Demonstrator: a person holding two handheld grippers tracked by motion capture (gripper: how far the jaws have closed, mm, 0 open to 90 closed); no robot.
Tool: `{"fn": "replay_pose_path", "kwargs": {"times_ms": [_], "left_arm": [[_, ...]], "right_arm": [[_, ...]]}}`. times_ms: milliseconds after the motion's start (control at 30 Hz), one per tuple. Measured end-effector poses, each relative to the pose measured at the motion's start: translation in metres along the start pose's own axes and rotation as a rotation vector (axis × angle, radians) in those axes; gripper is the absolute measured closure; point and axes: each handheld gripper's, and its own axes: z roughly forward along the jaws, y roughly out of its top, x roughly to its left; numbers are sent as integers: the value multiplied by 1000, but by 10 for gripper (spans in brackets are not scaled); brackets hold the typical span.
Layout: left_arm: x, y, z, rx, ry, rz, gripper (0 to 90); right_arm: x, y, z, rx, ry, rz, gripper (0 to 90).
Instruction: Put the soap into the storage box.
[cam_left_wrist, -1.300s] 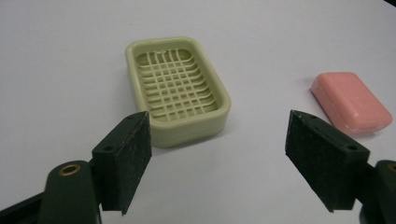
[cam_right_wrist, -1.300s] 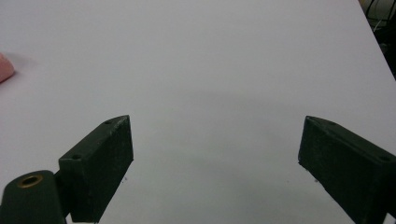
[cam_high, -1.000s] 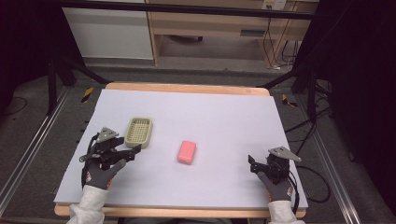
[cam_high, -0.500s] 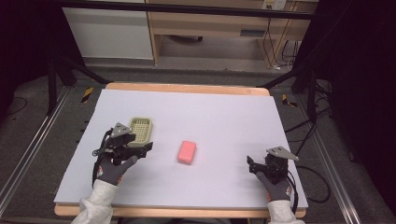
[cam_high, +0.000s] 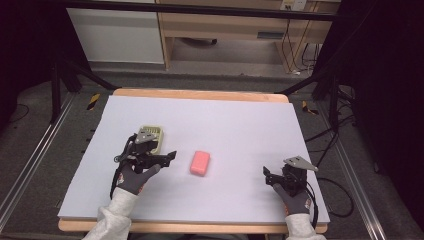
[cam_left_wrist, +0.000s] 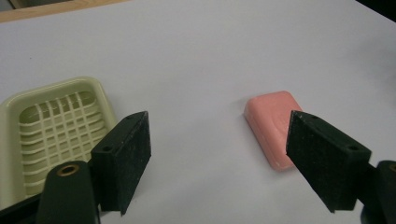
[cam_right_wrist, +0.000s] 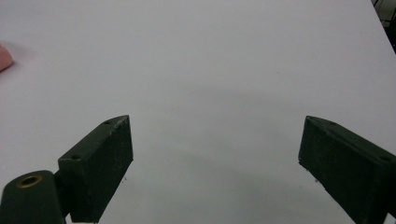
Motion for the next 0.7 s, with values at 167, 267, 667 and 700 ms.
{"fn": "replay_pose_path", "kwargs": {"times_ms": [167, 267, 667, 700], "left_arm": [[-6, 3, 7, 10, -6, 12, 215], [-12, 4, 13, 28, -9, 29, 214], [-30, 7, 31, 59, -28, 51, 206], [-31, 7, 33, 61, -30, 50, 207]], "right_arm": [[0, 0, 0, 4, 1, 1, 102], [1, 0, 1, 8, 1, 1, 102], [1, 0, 2, 14, 3, -7, 102], [1, 0, 2, 14, 2, -7, 102]]}}
